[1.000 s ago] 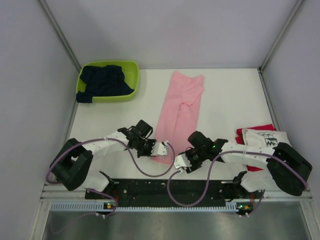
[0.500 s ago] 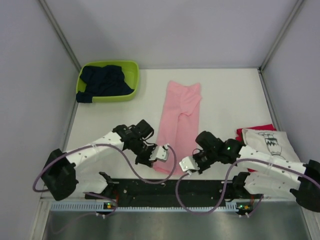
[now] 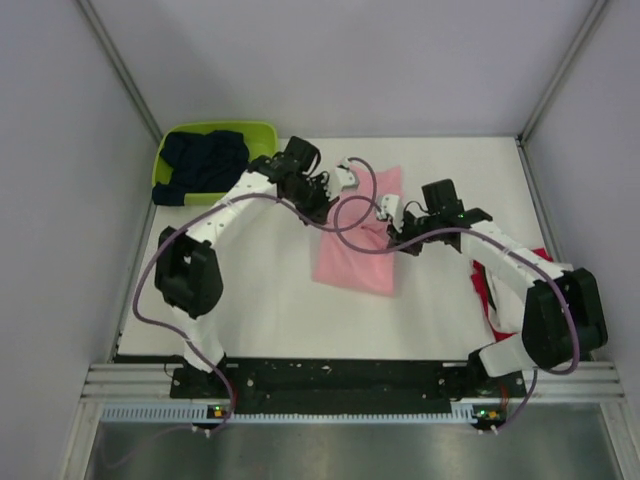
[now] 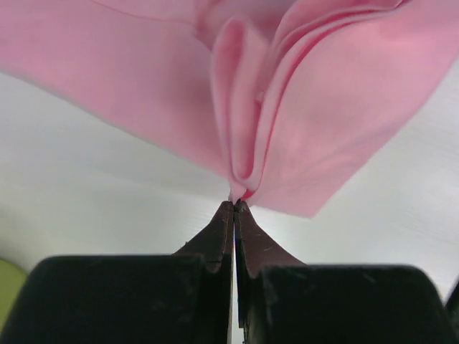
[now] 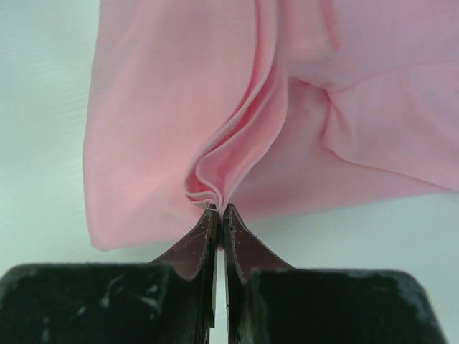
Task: Fold and stack the t-shirts
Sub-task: Fold the folded rectangular tshirt in 1/3 of the way, then grab one side of the 2/3 rectangular tshirt with both arms, then fold the long partially folded tshirt into a neat square, then put the neatly folded tshirt into the corner of the board with the right arm
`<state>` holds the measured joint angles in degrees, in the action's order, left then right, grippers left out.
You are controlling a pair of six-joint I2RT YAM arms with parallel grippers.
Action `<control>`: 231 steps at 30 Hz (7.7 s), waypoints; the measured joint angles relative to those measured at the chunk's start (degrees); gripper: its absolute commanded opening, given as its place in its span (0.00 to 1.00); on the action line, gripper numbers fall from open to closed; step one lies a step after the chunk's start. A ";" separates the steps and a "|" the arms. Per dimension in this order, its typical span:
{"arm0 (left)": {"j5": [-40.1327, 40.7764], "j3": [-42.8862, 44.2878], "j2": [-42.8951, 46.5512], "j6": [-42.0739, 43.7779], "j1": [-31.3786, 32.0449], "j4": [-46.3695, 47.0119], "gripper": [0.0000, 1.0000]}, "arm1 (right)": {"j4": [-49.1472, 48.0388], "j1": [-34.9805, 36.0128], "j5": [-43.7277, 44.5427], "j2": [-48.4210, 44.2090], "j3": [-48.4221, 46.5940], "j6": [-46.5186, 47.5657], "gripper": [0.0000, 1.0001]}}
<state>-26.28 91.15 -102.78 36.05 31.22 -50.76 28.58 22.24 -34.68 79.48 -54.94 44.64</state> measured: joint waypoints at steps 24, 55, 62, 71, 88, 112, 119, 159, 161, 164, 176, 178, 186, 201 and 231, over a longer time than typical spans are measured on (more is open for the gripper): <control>13.66 18.29 -21.51 -2.99 -2.25 0.28 0.54 | -12.00 -7.28 4.13 21.59 -8.37 -6.97 0.13; 7.72 -17.55 -4.63 -1.55 4.09 14.38 0.52 | -23.74 -7.30 -2.36 11.41 11.61 -64.43 0.05; 6.47 -23.28 -0.07 2.91 4.94 10.34 0.57 | -14.58 -10.08 3.89 11.21 12.28 -65.24 0.16; 0.94 -26.43 11.91 10.69 4.68 14.32 0.64 | -12.17 -4.31 4.13 -9.25 7.56 -38.62 0.50; 5.62 -34.18 4.76 15.43 4.46 28.26 0.07 | -14.64 9.25 7.45 -7.78 22.77 10.16 0.52; -3.21 -31.98 18.51 11.15 4.96 5.81 0.00 | 3.13 25.40 19.87 -13.60 15.74 6.60 0.00; -8.46 -32.02 28.61 10.75 5.70 -6.82 0.00 | 15.67 26.58 13.09 -24.15 9.53 1.29 0.00; 18.75 6.84 -14.21 -8.94 -5.60 4.70 0.60 | 0.57 -0.79 15.34 30.42 -27.43 -17.14 0.38; 22.01 8.28 -14.73 -9.64 -5.84 6.01 0.62 | 0.00 -1.05 19.39 34.12 -32.26 -22.67 0.37; 24.00 11.21 -14.40 -11.67 -6.47 8.44 0.60 | -0.72 -1.88 23.08 35.41 -35.65 -30.95 0.39; 3.28 -7.26 -0.37 -22.03 -5.35 18.73 0.05 | -10.60 -2.82 11.89 16.00 -15.47 -55.76 0.00; 2.45 -6.29 -3.41 -23.04 -4.85 19.63 0.05 | -12.57 -2.75 10.75 19.02 -15.28 -58.05 0.00; 5.62 4.85 -20.48 -26.21 -7.74 19.23 0.06 | -13.51 -3.72 11.10 35.52 -20.68 -61.86 0.00; 12.37 2.60 -14.25 -25.31 -9.46 19.17 0.52 | -5.60 -4.70 16.63 28.52 -24.57 -59.12 0.66; 10.95 -20.22 -4.57 -28.28 -7.74 24.48 0.59 | -8.13 -5.90 -2.67 30.18 -8.48 -64.57 0.00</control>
<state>-15.33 70.94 -107.35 7.77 23.49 -26.28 20.45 16.34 -37.34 109.67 -63.42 -19.92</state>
